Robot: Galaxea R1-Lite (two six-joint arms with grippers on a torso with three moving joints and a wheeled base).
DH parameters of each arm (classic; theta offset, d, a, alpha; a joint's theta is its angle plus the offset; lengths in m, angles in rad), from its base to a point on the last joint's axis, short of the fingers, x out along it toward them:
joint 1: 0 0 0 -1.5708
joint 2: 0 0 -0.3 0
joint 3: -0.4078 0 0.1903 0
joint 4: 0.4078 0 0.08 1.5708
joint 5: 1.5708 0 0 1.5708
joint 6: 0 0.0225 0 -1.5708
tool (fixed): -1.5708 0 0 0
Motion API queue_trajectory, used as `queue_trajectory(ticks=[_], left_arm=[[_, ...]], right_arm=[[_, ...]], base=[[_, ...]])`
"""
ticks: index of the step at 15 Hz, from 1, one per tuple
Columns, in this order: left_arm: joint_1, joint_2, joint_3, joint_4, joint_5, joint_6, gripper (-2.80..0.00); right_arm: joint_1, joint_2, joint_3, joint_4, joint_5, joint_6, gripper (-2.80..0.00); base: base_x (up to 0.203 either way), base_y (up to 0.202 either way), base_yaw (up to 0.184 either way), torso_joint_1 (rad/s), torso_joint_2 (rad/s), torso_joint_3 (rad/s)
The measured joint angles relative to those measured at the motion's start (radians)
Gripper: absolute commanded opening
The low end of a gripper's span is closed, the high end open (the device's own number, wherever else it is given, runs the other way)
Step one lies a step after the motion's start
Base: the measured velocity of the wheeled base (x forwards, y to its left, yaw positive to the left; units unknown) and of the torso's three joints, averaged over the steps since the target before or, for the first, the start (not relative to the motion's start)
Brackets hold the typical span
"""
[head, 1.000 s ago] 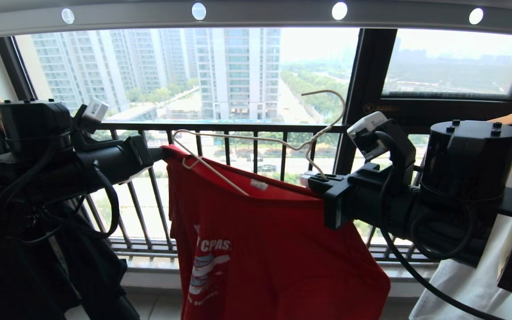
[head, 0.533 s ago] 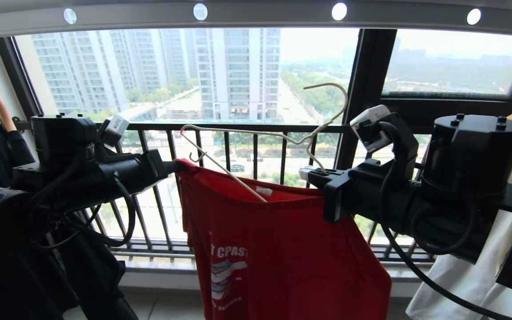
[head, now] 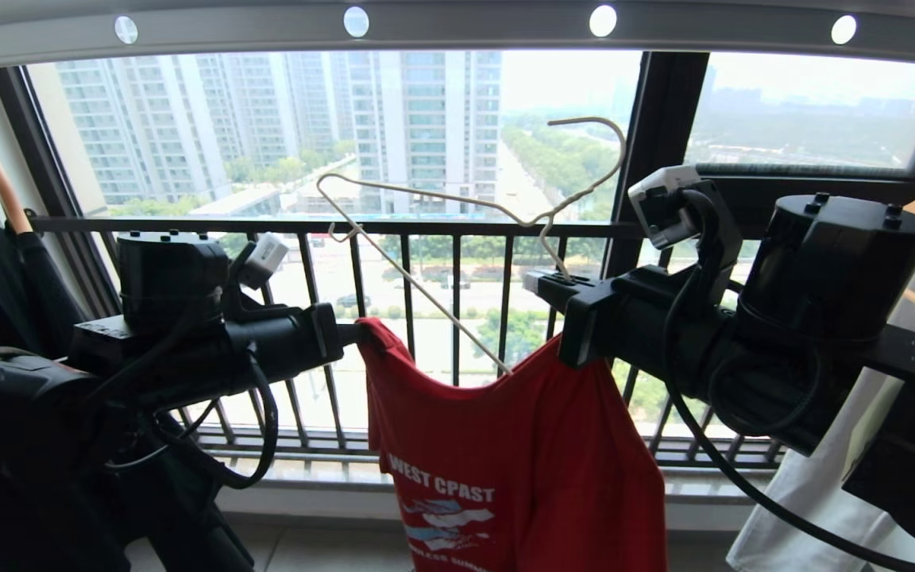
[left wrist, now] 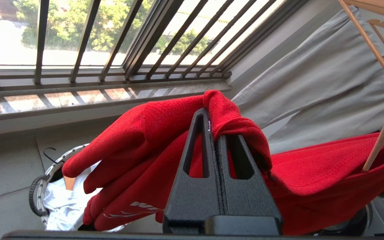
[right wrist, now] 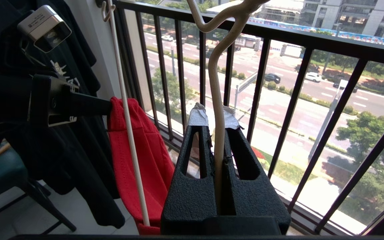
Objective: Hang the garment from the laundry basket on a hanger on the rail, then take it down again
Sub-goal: Take the clothes off the clothes rack
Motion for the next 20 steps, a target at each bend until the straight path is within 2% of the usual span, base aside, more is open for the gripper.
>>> queue_trajectory(ticks=[3,7,9,13,14,17,18,20], left_arm=[[-0.034,-0.025,0.020,0.005,-0.001,0.010,-2.80],[-0.106,-0.062,0.067,0.015,-0.002,0.099,-2.80],[-0.128,-0.071,0.075,0.075,-0.002,0.137,-2.80],[-0.187,-0.071,0.064,0.344,-0.006,0.369,-2.80],[-0.213,-0.066,0.066,0.369,-0.006,0.390,-2.80],[-0.289,-0.022,0.079,0.367,0.030,0.395,-2.80],[-0.300,-0.003,0.079,0.355,0.063,0.393,-2.80],[-0.307,0.020,0.084,0.298,0.087,0.379,-2.80]], right_arm=[[0.002,0.024,0.002,-0.080,-0.007,0.000,-2.80],[0.007,0.042,0.008,-0.139,-0.008,0.001,-2.80],[0.008,0.048,0.009,-0.165,-0.010,0.001,-2.80],[0.009,0.054,0.008,-0.179,-0.011,0.001,-2.80],[0.009,0.054,0.007,-0.184,-0.012,0.001,-2.80],[0.009,0.058,0.006,-0.213,-0.012,0.007,-2.80],[0.017,0.058,0.006,-0.217,-0.012,0.032,-2.80],[0.027,0.058,-0.005,-0.219,-0.014,0.080,-2.80]], base=[[0.000,0.000,0.000,0.000,0.00,0.000],[0.000,0.000,0.000,0.000,0.00,0.000],[0.000,0.000,0.000,0.000,0.00,0.000],[0.000,0.000,0.000,0.000,0.00,0.000],[0.000,0.000,0.000,0.000,0.00,0.000],[0.000,0.000,0.000,0.000,0.00,0.000],[0.000,0.000,0.000,0.000,0.00,0.000],[0.000,0.000,0.000,0.000,0.00,0.000]])
